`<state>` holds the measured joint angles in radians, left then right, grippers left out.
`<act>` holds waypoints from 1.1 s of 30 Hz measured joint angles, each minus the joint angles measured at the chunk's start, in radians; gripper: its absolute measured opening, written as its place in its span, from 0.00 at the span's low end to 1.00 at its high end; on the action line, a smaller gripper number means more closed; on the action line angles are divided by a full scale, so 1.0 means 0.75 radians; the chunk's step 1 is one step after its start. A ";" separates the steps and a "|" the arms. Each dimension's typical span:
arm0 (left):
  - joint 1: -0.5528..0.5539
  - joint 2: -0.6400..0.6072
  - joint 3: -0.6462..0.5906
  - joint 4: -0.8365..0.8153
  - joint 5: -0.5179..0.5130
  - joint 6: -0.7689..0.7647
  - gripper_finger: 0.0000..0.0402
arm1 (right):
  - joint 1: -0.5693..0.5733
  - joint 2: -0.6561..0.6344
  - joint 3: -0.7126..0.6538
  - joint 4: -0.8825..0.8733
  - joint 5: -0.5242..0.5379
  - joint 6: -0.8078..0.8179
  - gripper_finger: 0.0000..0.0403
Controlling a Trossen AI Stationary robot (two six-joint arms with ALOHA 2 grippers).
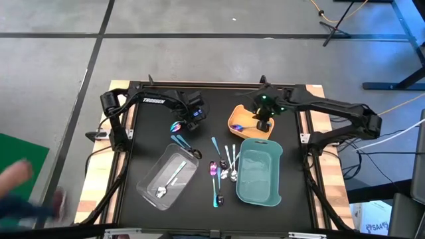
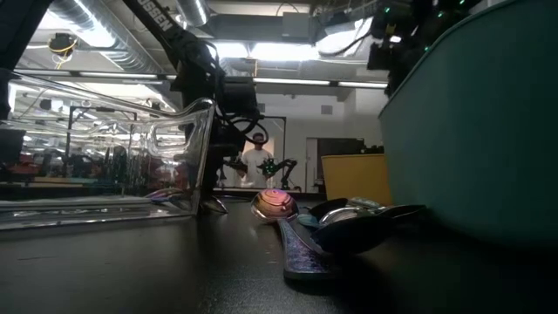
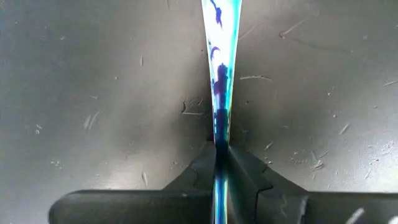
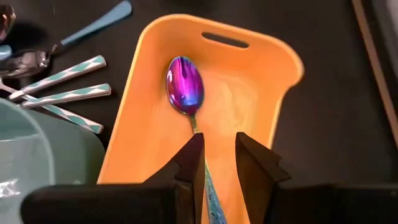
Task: Sort silverware by color (type)
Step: Put the violet spoon into the yellow bin
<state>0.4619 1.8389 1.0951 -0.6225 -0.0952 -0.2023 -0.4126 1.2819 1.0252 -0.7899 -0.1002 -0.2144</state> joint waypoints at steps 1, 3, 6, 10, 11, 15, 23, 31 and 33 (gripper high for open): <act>0.000 -0.004 -0.001 0.006 -0.003 0.001 0.04 | 0.000 -0.025 0.000 -0.005 0.008 -0.001 0.19; 0.000 -0.016 -0.001 0.035 -0.004 0.000 0.04 | 0.000 -0.072 0.000 -0.015 0.024 0.000 0.19; -0.001 -0.049 0.000 0.048 -0.004 0.000 0.04 | -0.001 -0.135 0.000 -0.023 0.033 0.000 0.19; -0.018 -0.075 0.000 0.088 0.001 0.003 0.04 | 0.000 -0.212 0.000 -0.033 0.039 0.007 0.19; -0.023 -0.088 0.000 0.105 0.001 0.003 0.04 | 0.000 -0.228 0.000 -0.033 0.039 0.007 0.19; -0.049 -0.126 0.001 0.163 0.008 0.003 0.04 | -0.001 -0.287 0.000 -0.039 0.040 0.008 0.19; -0.110 -0.183 0.004 0.360 0.047 0.029 0.04 | -0.001 -0.351 0.000 -0.040 0.054 0.011 0.19; -0.187 -0.185 0.004 0.689 0.121 0.040 0.04 | -0.001 -0.360 0.000 -0.040 0.054 0.011 0.19; -0.205 -0.185 0.004 0.760 0.130 0.040 0.04 | -0.001 -0.360 0.000 -0.040 0.054 0.011 0.19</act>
<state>0.3085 1.7000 1.0977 -0.0528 0.0021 -0.1726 -0.4129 1.0119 1.0252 -0.8196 -0.0593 -0.2058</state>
